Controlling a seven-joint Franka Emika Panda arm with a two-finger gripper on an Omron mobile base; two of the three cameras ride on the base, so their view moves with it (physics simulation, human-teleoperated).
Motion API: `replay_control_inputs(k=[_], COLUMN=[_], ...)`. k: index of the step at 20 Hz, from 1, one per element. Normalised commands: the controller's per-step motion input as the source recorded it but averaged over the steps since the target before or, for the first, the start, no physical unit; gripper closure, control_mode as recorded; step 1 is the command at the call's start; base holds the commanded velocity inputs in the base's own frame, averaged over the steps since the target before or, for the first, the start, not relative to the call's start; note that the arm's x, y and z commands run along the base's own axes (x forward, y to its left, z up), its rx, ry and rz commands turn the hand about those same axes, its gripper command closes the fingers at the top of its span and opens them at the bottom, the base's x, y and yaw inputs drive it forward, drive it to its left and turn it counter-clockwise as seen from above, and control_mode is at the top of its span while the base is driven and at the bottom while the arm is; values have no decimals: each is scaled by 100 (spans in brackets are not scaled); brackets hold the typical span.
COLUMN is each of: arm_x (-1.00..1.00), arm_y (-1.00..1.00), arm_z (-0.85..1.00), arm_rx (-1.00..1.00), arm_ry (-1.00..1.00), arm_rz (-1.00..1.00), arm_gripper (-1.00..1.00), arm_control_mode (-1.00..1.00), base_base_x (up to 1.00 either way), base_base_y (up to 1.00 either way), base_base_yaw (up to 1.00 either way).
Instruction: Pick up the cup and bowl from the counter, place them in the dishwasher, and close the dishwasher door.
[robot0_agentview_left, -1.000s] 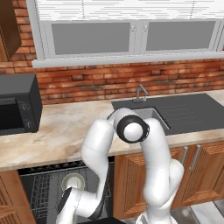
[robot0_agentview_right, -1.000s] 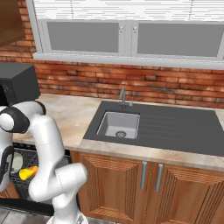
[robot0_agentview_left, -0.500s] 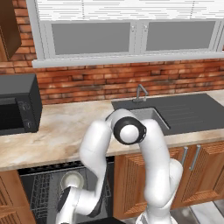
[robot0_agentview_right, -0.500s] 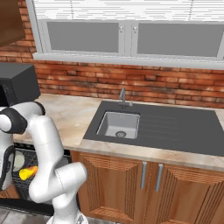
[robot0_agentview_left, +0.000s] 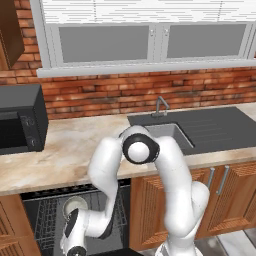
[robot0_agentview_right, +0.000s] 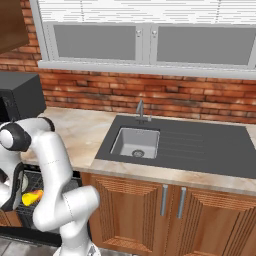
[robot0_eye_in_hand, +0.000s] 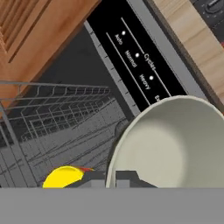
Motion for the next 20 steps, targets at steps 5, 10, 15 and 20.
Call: replay_control_inputs(k=[5, 10, 15, 20], arm_x=[0, 4, 9, 11], arm_y=[38, 6, 0, 0], arm_z=[-35, 0, 0, 8], arm_rx=[9, 5, 7, 17], arm_ry=[1, 3, 12, 17], arm_rz=[0, 0, -1, 0], arm_gripper=[100, 100, 100, 100], arm_control_mode=[-100, -100, -100, -100], base_base_x=[0, 0, 0, 0], base_base_y=[0, 0, 0, 0], base_base_yaw=[0, 0, 0, 0])
